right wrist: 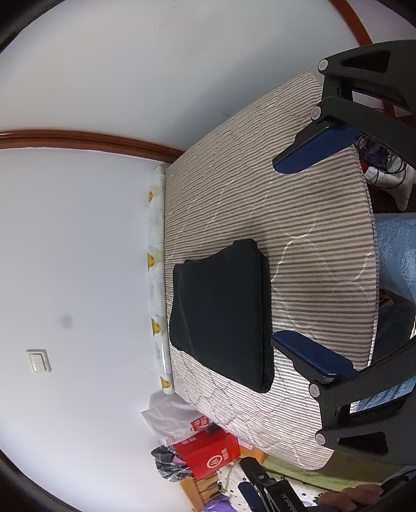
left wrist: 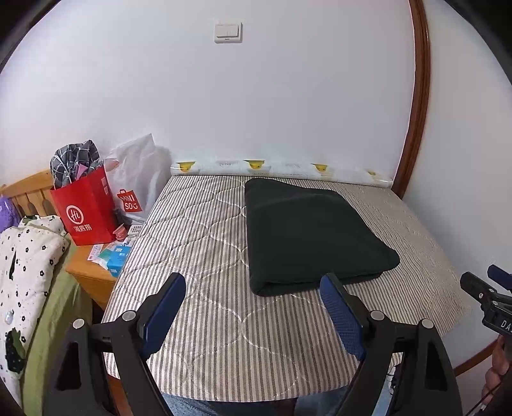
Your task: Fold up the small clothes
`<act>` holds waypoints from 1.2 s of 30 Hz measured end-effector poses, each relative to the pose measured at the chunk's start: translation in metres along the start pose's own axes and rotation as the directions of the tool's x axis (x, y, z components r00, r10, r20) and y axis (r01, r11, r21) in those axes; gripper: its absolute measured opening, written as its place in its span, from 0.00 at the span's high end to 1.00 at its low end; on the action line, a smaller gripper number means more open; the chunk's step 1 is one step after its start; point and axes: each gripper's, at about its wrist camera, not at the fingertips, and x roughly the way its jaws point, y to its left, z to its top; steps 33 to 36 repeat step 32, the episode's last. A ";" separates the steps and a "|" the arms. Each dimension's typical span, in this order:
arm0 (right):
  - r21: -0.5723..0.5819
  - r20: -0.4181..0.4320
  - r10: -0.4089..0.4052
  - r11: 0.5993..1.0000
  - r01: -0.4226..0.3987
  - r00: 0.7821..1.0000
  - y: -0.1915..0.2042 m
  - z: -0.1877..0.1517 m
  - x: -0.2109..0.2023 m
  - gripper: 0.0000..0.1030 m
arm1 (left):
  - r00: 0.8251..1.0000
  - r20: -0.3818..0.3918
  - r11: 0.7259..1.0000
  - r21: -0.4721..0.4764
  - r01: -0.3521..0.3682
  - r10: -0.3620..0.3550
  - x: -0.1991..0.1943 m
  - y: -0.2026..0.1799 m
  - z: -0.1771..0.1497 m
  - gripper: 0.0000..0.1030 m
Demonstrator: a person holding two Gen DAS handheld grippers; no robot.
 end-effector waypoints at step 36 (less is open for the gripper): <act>0.000 0.019 0.003 1.000 -0.003 1.000 -0.003 -0.003 0.003 0.05 | 1.000 0.017 1.000 0.003 -0.018 0.018 0.013 0.011 -0.001 0.17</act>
